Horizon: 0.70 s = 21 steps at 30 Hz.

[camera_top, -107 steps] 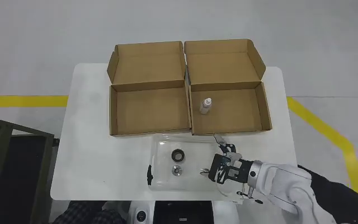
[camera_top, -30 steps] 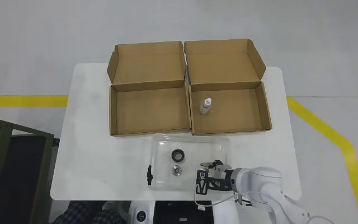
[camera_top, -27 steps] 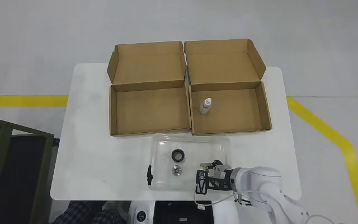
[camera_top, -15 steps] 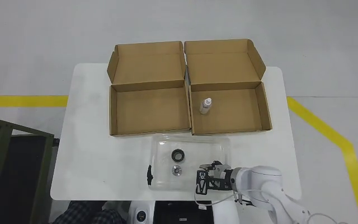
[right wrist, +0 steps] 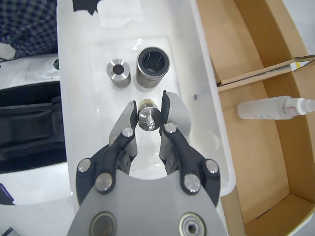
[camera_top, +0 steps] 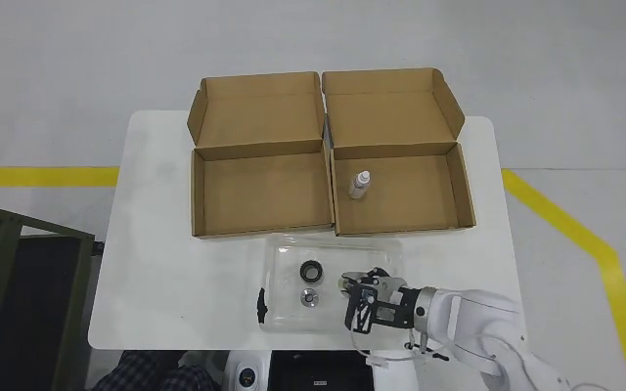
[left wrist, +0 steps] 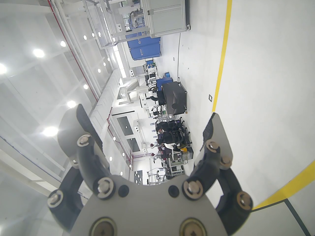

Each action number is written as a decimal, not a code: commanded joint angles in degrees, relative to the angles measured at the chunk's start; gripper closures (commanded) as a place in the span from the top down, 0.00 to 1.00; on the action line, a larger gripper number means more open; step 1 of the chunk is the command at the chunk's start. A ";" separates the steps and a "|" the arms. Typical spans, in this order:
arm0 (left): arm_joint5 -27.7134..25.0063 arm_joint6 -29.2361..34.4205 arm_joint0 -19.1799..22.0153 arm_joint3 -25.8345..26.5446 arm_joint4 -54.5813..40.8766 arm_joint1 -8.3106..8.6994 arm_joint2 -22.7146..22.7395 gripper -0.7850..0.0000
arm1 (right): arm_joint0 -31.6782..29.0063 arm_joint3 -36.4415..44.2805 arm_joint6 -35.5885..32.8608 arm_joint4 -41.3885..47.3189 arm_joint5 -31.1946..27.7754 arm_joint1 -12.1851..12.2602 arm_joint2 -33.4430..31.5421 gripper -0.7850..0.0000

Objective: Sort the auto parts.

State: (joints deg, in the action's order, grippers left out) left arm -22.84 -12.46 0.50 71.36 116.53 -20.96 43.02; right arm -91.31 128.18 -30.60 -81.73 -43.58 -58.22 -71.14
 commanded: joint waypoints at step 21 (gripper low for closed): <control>0.00 0.00 0.00 0.00 0.00 0.00 0.00 1.00 | -1.95 -0.71 13.76 19.42 6.08 0.33 -11.04 0.00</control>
State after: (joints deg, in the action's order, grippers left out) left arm -22.84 -12.46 0.50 71.36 116.53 -20.96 43.02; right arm -93.16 127.43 -16.94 -62.96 -37.40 -57.93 -81.58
